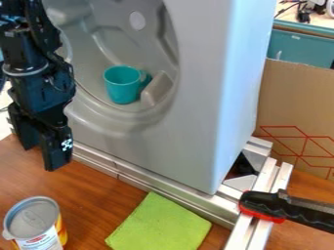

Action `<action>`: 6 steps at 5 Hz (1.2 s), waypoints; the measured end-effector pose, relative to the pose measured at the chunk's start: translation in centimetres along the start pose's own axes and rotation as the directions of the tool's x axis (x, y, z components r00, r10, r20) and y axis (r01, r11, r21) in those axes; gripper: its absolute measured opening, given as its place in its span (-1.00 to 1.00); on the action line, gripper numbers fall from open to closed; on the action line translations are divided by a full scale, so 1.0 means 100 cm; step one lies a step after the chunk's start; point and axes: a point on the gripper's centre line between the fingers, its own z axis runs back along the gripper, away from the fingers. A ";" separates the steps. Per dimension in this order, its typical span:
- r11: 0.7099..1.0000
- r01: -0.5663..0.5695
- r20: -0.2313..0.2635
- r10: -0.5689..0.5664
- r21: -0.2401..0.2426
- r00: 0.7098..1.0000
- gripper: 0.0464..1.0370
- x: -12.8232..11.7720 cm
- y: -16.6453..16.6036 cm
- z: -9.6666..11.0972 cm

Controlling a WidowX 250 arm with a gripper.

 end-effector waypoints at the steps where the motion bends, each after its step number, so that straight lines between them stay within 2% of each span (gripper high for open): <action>1: 1.000 -0.004 -0.010 0.004 -0.009 1.000 0.93 -0.001 -0.002 -0.004; 2: 0.997 -0.053 0.020 0.054 -0.064 0.998 0.93 -0.002 -0.019 -0.015; 4: 0.974 -0.087 0.069 0.103 -0.210 0.992 0.93 -0.014 -0.072 -0.041; 5: 0.957 -0.094 0.054 0.113 -0.273 0.992 0.93 -0.020 -0.089 -0.056; 6: 0.956 -0.119 0.001 0.124 -0.270 0.992 0.93 -0.030 -0.090 -0.064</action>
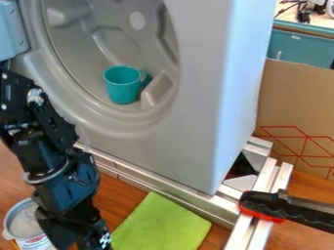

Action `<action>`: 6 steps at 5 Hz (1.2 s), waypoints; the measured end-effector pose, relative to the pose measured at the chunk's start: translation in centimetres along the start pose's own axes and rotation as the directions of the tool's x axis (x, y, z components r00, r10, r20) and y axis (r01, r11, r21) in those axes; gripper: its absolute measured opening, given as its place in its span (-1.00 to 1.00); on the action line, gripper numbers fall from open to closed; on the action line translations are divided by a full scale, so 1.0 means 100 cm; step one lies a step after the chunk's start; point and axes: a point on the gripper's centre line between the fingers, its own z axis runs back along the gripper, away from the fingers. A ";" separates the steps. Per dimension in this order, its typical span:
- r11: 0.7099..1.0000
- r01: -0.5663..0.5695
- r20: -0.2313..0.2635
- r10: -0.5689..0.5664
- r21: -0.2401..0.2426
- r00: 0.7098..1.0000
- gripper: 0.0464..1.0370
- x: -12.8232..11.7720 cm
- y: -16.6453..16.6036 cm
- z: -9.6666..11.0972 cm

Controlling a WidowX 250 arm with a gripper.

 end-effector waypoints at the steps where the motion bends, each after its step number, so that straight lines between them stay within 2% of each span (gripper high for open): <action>1: 1.000 -0.013 -0.032 0.014 0.012 0.999 0.93 -0.007 0.011 -0.002; 2: 1.000 -0.009 -0.063 0.010 0.006 0.998 0.93 -0.009 0.024 -0.007; 4: 1.000 -0.010 -0.025 0.010 0.005 1.000 0.93 0.007 0.054 -0.017; 5: 1.000 0.005 -0.060 -0.004 0.015 0.998 0.93 0.008 0.063 -0.022; 6: 0.999 -0.008 -0.057 0.011 0.053 0.998 0.93 0.008 0.081 -0.013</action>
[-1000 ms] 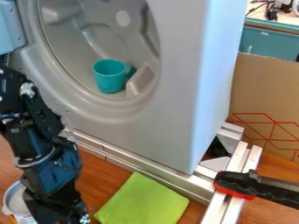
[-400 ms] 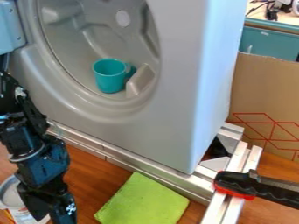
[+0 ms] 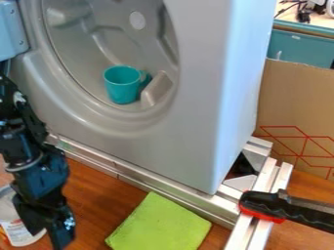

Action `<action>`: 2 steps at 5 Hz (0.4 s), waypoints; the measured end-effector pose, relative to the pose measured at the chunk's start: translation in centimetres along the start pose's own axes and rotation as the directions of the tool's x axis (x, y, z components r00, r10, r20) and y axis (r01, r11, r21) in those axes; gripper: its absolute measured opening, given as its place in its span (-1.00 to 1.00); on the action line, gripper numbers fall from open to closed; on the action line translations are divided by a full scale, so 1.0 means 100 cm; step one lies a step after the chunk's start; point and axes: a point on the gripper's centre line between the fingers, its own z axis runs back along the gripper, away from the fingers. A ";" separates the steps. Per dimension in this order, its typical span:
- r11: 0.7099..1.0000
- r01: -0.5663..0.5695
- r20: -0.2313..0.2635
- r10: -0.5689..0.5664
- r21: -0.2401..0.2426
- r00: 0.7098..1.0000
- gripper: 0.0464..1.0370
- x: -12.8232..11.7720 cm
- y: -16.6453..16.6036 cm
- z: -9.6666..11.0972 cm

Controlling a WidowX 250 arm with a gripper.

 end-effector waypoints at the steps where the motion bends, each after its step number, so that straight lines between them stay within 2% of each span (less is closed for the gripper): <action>1: 0.999 -0.017 -0.050 0.018 0.032 0.999 0.93 -0.006 0.024 0.003; 2: 0.998 -0.012 -0.073 0.017 0.061 0.997 0.93 -0.008 0.036 0.010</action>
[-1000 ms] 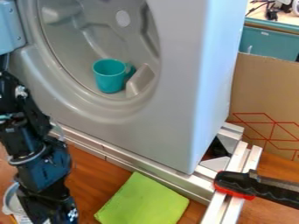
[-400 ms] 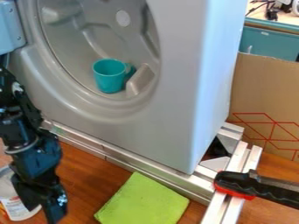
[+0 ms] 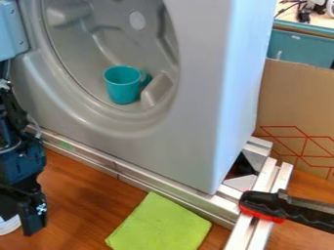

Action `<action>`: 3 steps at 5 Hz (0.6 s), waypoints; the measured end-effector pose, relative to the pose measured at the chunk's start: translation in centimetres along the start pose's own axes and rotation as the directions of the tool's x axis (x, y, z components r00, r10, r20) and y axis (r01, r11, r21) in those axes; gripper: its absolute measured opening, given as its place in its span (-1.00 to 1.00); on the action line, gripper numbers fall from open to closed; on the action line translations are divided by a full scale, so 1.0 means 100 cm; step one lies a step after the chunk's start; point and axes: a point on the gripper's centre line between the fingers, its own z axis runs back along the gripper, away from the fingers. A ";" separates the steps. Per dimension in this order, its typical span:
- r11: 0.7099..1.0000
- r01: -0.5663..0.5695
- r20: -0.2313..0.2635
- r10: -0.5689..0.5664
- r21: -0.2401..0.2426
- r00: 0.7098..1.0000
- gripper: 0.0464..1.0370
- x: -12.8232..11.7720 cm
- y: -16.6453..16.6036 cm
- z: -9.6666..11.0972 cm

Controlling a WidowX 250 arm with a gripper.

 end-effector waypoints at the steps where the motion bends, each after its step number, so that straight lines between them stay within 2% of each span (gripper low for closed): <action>1: 1.000 -0.003 -0.023 0.003 -0.001 1.000 0.93 -0.004 0.006 -0.005; 3: 0.999 -0.017 0.005 0.016 0.044 1.000 0.93 -0.007 0.005 0.012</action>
